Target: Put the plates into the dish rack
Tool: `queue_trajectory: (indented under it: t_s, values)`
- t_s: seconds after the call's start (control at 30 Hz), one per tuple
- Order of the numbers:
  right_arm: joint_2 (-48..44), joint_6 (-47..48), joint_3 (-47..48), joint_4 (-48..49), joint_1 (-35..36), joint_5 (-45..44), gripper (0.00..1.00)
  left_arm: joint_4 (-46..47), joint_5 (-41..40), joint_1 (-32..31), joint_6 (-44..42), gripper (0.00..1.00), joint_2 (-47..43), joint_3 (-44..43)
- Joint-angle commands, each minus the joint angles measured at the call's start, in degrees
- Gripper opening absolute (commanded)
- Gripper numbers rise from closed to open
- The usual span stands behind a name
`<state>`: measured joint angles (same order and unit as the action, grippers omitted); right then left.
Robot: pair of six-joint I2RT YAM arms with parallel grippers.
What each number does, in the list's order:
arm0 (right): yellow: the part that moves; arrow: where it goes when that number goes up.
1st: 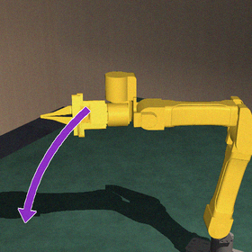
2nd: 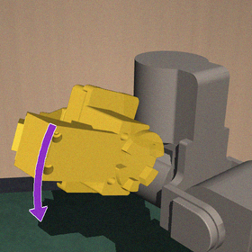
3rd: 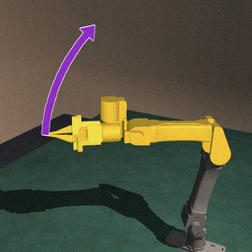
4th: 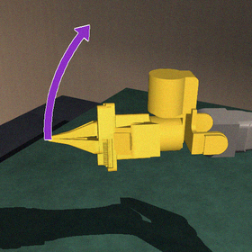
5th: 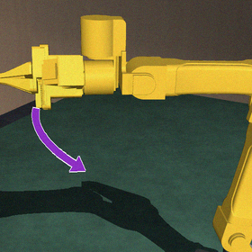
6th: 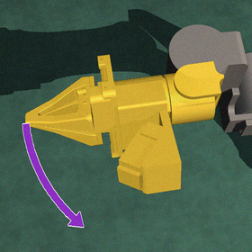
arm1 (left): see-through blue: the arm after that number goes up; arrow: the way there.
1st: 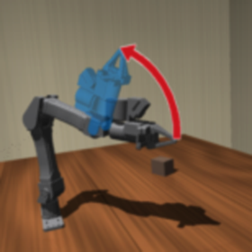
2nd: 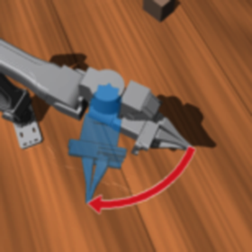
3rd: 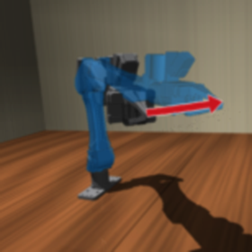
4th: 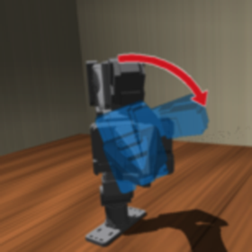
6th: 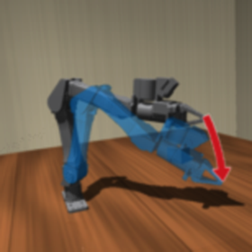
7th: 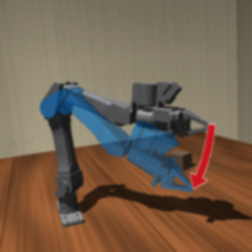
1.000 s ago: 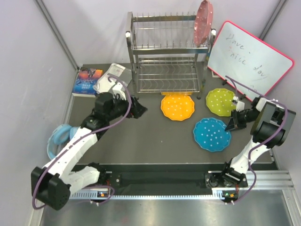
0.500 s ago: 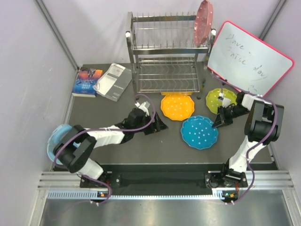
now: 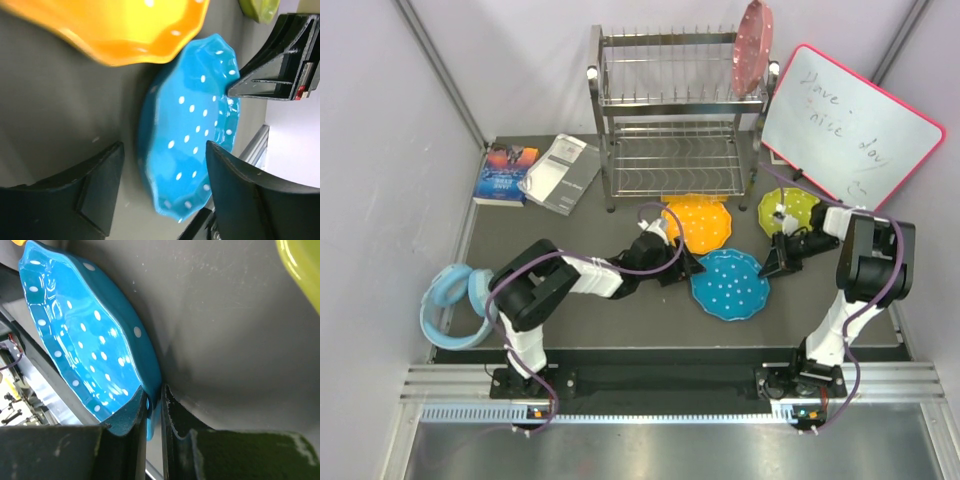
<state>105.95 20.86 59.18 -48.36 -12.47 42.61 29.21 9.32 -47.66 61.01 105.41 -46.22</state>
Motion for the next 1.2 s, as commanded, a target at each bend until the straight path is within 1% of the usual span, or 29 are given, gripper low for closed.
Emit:
queue_trajectory:
  t_s: [0.0,0.1,0.23,0.4,0.47,0.53,0.6,0.63,0.7,0.73,0.77,0.8,0.87,0.9,0.93,0.97,1.0,1.03,1.07,1.1,1.13,1.17]
  values:
    - [-3.7,-2.1,-1.1,-1.1,0.3,4.7,0.00,1.5,-0.2,-2.4,2.0,0.68,4.1,-4.4]
    - [-4.3,-2.5,-1.3,-0.4,0.2,5.6,0.00,-1.0,-0.9,-2.6,2.4,0.68,3.8,-4.9]
    - [-5.4,-3.6,-1.9,0.8,0.2,6.1,0.00,-3.5,-1.1,-1.8,2.0,0.66,2.3,-3.5]
    - [-6.2,-5.1,-2.7,2.5,0.2,7.6,0.00,-5.5,-0.7,-2.0,2.6,0.60,0.6,-1.7]
    - [-5.8,-5.7,-2.8,3.1,0.2,8.9,0.00,-5.4,0.1,-2.0,2.9,0.55,1.0,-1.5]
    - [-5.3,-6.6,-3.2,3.7,0.3,9.4,0.01,-5.0,1.7,-2.3,2.9,0.45,1.8,-1.9]
    - [-5.1,-7.1,-3.3,4.6,0.2,9.7,0.02,-4.8,4.6,-2.3,2.8,0.39,3.2,-2.6]
    - [-5.1,-7.1,-3.2,4.8,0.3,9.9,0.04,-4.9,5.3,-2.3,2.8,0.37,4.3,-3.4]
    - [-4.4,-7.1,-3.2,4.8,0.2,10.5,0.11,-5.0,6.8,-2.3,2.8,0.24,5.6,-4.4]
    - [-4.2,-6.5,-3.2,4.6,0.3,10.6,0.17,-5.0,6.8,-2.3,2.9,0.19,6.3,-4.7]
    - [-3.8,-5.8,-3.2,3.5,0.3,11.0,0.30,-4.7,6.5,-2.3,3.0,0.08,6.5,-4.7]
    - [-2.9,-5.1,-3.0,2.8,0.2,11.0,0.35,-4.6,6.2,-2.3,3.0,0.01,6.2,-4.4]
    - [-1.9,-1.2,-1.7,-0.7,0.1,13.1,0.42,-3.8,5.4,-2.4,3.0,0.00,5.1,-3.0]
    - [-0.4,0.6,-1.2,-2.5,-0.1,14.4,0.44,-2.6,5.2,-2.0,3.1,0.00,4.2,-1.7]
    - [0.5,5.4,0.3,-4.7,-0.1,15.6,0.47,-2.2,5.4,-1.9,3.2,0.00,3.7,-1.2]
    - [1.5,7.5,1.0,-8.9,-0.1,17.1,0.51,-2.0,5.6,-1.4,3.1,0.00,3.1,-0.5]
    - [3.9,9.5,1.8,-10.9,-0.1,17.4,0.54,-1.2,6.0,-0.9,3.0,0.00,2.5,-0.1]
    - [5.1,14.0,3.1,-13.1,-0.1,17.9,0.57,-1.0,6.1,-0.8,2.6,0.00,2.4,0.2]
    - [6.5,16.6,3.6,-17.9,-0.1,19.0,0.57,-0.7,6.1,-0.5,2.5,0.00,2.4,0.2]
    - [9.2,18.8,4.2,-20.0,-0.1,19.6,0.57,-0.7,6.1,-0.5,2.2,0.00,2.6,0.0]
    - [10.3,23.0,5.3,-24.3,-0.1,20.2,0.56,-0.6,6.2,-0.5,1.9,0.00,2.9,-0.5]
    - [11.2,25.3,5.8,-26.2,-0.2,21.8,0.54,-0.4,6.6,-0.5,1.7,0.00,3.3,-0.8]
